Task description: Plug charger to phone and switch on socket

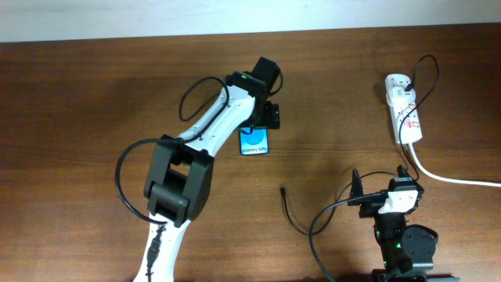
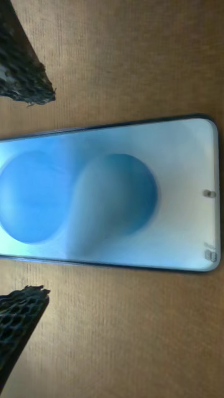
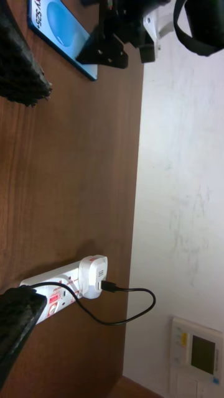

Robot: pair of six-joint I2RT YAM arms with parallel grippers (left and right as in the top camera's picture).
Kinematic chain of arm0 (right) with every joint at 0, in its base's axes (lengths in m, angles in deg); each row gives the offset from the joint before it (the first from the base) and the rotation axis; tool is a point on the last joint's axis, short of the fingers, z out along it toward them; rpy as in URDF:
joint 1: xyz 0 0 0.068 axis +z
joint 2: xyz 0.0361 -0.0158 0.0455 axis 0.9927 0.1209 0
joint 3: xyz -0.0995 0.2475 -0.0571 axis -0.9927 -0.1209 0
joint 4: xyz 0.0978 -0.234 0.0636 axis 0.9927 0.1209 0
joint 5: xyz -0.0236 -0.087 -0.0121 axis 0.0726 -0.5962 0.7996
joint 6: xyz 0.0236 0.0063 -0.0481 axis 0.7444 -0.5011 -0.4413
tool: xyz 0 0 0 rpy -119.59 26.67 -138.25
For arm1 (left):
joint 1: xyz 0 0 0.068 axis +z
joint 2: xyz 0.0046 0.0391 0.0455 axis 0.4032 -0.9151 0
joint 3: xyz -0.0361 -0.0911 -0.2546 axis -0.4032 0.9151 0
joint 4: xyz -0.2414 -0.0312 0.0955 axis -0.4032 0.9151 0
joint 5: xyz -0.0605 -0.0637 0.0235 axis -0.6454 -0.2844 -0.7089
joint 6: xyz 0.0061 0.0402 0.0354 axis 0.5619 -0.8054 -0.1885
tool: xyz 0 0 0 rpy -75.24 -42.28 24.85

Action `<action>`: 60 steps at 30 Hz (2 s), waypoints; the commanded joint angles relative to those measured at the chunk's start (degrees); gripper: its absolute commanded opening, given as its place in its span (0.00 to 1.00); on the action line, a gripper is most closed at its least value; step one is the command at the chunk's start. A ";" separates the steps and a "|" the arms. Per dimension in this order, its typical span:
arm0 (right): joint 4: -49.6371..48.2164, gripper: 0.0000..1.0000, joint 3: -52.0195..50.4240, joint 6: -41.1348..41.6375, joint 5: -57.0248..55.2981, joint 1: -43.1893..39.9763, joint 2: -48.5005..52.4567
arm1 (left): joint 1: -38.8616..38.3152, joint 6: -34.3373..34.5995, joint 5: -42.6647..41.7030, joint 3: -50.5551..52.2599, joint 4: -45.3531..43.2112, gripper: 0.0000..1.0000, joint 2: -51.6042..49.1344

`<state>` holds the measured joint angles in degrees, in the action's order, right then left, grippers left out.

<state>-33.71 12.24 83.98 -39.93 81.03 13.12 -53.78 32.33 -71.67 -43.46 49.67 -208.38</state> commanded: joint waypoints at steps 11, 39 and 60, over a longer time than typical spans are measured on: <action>0.31 0.98 -0.28 0.00 -0.26 0.50 -0.42 | 3.80 -10.67 -7.15 -17.55 16.17 0.99 -0.72; 0.31 0.98 -0.28 0.00 -0.26 0.50 -0.42 | 1.66 -1.38 -0.33 -17.53 6.25 0.99 -9.73; 0.31 0.98 -0.28 0.00 -0.26 0.50 -0.42 | 1.62 -0.26 -0.79 -17.46 8.22 0.99 -13.44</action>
<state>-33.71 12.24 83.94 -39.93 81.03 13.12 -52.23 31.35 -71.34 -60.05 56.73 -218.65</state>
